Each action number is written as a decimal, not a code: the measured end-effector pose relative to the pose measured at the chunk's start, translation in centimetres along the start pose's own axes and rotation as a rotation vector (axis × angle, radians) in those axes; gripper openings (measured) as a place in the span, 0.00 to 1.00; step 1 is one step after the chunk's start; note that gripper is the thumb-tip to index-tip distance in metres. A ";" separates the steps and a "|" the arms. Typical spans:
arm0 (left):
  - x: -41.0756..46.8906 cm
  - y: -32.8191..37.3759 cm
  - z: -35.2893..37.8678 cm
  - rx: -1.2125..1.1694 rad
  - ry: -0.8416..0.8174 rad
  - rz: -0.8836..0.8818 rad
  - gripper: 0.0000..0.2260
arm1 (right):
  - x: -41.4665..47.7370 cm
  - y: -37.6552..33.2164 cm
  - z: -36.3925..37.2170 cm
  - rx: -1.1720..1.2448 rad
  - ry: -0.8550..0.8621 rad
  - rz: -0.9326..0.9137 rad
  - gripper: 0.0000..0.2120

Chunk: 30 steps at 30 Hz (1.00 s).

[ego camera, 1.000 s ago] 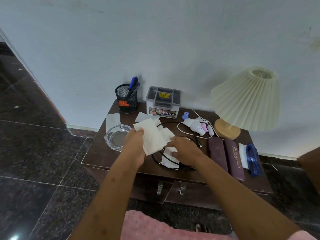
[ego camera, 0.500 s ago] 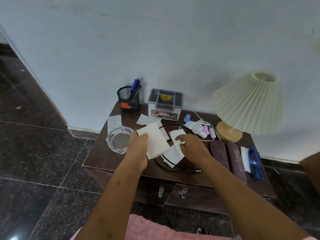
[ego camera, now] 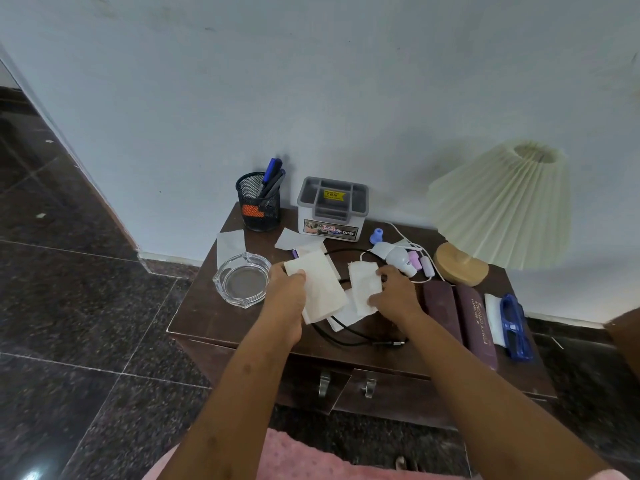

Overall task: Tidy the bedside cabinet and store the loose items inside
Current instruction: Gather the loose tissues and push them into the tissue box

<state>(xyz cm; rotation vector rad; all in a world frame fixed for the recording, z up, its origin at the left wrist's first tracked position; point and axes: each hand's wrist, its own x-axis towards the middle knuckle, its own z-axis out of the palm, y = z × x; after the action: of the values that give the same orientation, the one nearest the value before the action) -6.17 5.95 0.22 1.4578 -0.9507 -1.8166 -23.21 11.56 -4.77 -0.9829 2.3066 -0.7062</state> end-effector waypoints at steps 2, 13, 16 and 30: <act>0.1 0.0 0.0 0.008 -0.001 0.000 0.08 | 0.0 0.0 -0.4 0.162 0.032 0.041 0.25; -0.3 -0.4 0.4 -0.119 -0.053 0.015 0.09 | -2.0 -4.5 -3.3 0.266 0.422 -0.339 0.13; -0.7 -0.2 0.5 -0.207 -0.084 -0.006 0.10 | -3.8 -6.1 -2.8 0.182 0.433 -0.621 0.12; -0.9 1.0 -0.1 -0.522 -0.162 -0.037 0.09 | -6.2 -7.4 -0.3 -0.354 0.149 -0.983 0.12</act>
<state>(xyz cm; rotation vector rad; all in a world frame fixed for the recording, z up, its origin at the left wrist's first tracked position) -5.86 6.11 1.51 1.0212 -0.4648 -2.0360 -16.14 11.93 1.75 -2.3512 1.9987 -0.7361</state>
